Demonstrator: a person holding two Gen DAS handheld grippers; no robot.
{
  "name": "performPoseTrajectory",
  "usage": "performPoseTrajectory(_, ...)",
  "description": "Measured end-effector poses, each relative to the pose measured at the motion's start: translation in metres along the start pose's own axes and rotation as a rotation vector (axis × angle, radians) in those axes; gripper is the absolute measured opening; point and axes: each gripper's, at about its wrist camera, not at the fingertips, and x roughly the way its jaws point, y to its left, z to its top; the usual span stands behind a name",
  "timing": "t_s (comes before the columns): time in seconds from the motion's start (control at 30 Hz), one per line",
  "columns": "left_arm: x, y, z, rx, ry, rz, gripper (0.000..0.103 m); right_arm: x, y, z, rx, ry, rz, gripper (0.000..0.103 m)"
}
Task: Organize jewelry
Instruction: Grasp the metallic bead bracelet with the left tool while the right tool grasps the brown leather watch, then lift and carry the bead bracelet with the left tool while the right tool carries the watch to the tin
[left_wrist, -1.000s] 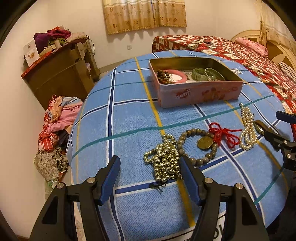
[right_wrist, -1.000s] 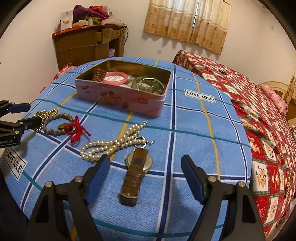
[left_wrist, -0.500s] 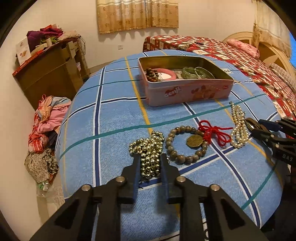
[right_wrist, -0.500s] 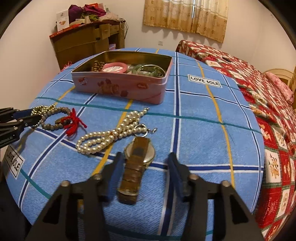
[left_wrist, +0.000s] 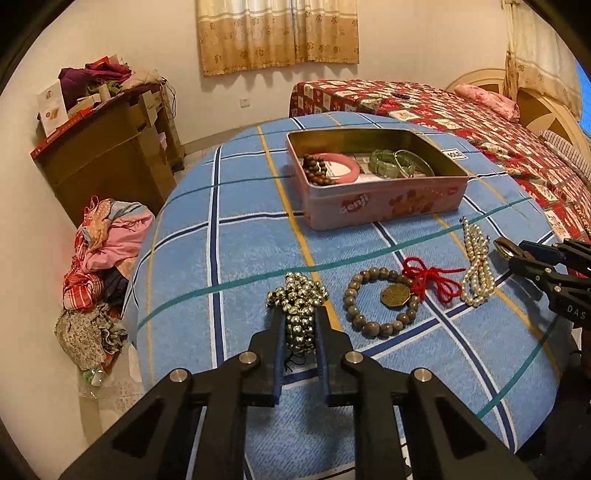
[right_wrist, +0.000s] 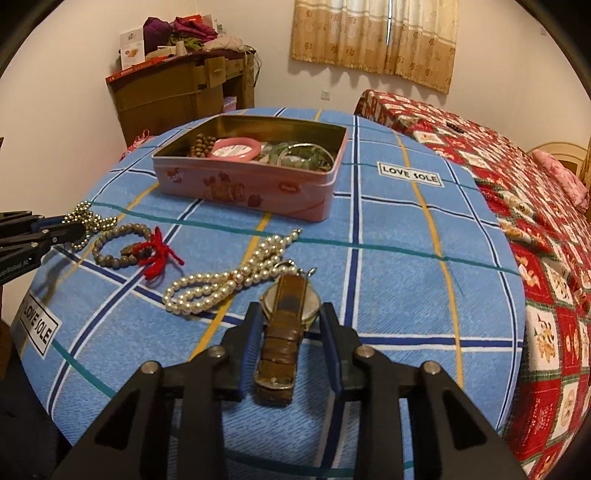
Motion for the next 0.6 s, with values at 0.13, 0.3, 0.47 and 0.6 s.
performPoseTrajectory(0.13,-0.007,-0.001,0.004,-0.003,-0.018,-0.001,0.014,-0.004,-0.004,0.003,0.005,-0.013,-0.011,0.034)
performPoseTrajectory(0.3,-0.013,-0.001,0.007,-0.003,-0.037,-0.004,0.014,-0.006,-0.008,0.005,0.015,-0.023,-0.013,0.034)
performPoseTrajectory(0.47,-0.019,-0.003,0.012,-0.002,-0.057,-0.004,0.014,-0.007,-0.008,0.006,0.017,-0.034,-0.01,0.034)
performPoseTrajectory(0.6,-0.021,-0.007,0.017,0.002,-0.074,-0.006,0.014,-0.01,-0.007,0.007,0.012,-0.046,-0.013,0.034)
